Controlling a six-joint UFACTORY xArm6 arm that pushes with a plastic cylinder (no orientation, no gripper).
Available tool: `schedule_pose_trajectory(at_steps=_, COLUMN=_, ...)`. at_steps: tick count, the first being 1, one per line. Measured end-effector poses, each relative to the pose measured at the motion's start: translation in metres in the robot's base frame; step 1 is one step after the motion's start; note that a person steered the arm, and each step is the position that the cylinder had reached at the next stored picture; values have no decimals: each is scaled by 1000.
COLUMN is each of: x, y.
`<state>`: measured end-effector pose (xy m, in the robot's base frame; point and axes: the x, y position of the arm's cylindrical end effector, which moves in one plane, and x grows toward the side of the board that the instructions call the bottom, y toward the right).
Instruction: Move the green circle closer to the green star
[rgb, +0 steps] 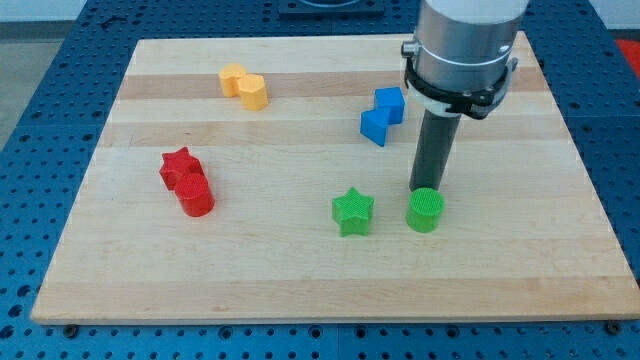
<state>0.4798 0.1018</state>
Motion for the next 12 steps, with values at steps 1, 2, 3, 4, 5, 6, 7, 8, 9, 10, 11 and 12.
schedule_pose_trajectory(at_steps=1, x=-3, y=35)
schedule_pose_trajectory(at_steps=2, x=1, y=65)
schedule_pose_trajectory(at_steps=3, x=19, y=50)
schedule_pose_trajectory(at_steps=4, x=41, y=33)
schedule_pose_trajectory(at_steps=5, x=55, y=19)
schedule_pose_trajectory(at_steps=6, x=55, y=4)
schedule_pose_trajectory(at_steps=7, x=51, y=29)
schedule_pose_trajectory(at_steps=8, x=25, y=46)
schedule_pose_trajectory(at_steps=9, x=7, y=37)
schedule_pose_trajectory(at_steps=10, x=11, y=10)
schedule_pose_trajectory(at_steps=11, x=24, y=-9)
schedule_pose_trajectory(at_steps=12, x=33, y=-21)
